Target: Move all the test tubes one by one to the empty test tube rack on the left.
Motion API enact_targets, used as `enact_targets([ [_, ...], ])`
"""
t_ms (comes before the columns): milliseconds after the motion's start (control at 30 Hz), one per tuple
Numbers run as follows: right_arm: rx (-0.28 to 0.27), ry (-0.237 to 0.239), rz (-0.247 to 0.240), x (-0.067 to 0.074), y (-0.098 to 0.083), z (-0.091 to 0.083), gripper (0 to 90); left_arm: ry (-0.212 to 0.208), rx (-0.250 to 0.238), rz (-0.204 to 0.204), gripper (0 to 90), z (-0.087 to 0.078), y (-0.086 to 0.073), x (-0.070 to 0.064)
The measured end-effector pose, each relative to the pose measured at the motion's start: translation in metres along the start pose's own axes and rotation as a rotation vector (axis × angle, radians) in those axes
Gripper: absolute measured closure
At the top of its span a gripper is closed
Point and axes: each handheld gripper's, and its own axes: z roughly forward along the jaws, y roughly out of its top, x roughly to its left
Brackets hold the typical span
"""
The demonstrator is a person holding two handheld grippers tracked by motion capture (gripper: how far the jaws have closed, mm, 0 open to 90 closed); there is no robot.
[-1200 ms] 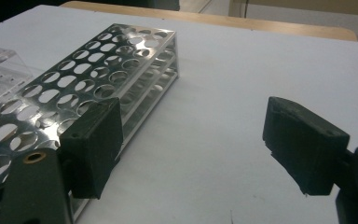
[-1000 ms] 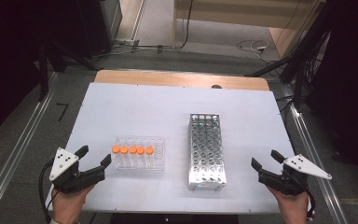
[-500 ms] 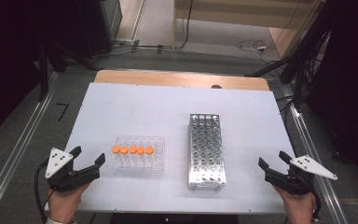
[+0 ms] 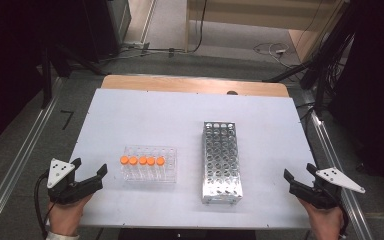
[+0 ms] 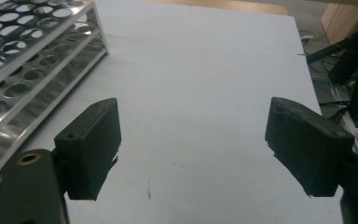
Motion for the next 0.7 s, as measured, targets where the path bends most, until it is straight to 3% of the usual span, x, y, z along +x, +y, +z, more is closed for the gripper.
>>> enact_targets([
  [400, 0.039, -0.054, 0.028, -0.020, -0.013, 0.007, 16.2, 0.040, 0.058, -0.015, 14.0, 0.012, -0.011, 0.012],
  [700, 0.076, -0.077, 0.025, -0.023, -0.020, 0.012, 15.6, 0.059, 0.102, -0.015, 12.9, 0.022, -0.018, 0.015],
])
